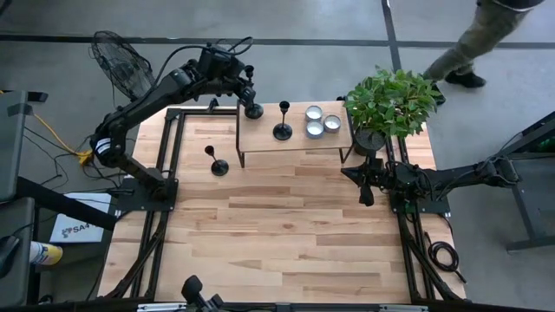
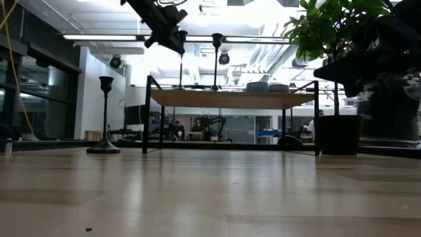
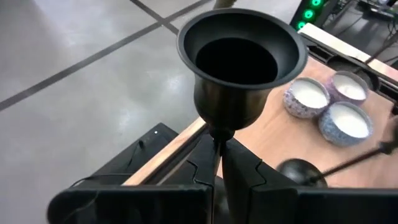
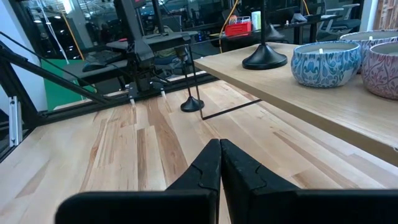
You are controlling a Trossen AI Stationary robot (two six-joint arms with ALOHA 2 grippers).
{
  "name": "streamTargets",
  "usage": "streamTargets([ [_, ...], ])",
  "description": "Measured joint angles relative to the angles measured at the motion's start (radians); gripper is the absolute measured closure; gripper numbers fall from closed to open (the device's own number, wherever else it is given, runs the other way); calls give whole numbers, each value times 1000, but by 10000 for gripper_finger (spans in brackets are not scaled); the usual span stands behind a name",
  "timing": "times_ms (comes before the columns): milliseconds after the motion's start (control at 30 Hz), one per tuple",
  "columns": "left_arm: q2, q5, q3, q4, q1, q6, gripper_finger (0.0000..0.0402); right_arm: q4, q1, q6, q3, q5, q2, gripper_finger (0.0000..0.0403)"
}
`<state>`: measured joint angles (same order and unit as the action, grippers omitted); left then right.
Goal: Pick & Place candle stick holders
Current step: Put the black candle holder on the shelf
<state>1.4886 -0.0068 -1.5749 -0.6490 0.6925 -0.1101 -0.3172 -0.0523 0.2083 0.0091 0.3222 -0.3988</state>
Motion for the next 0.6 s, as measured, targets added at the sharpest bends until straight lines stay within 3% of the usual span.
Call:
streamTargets([
  [600, 59, -20, -3, 13, -6, 27, 396, 0, 0, 0, 0, 0, 0, 400],
])
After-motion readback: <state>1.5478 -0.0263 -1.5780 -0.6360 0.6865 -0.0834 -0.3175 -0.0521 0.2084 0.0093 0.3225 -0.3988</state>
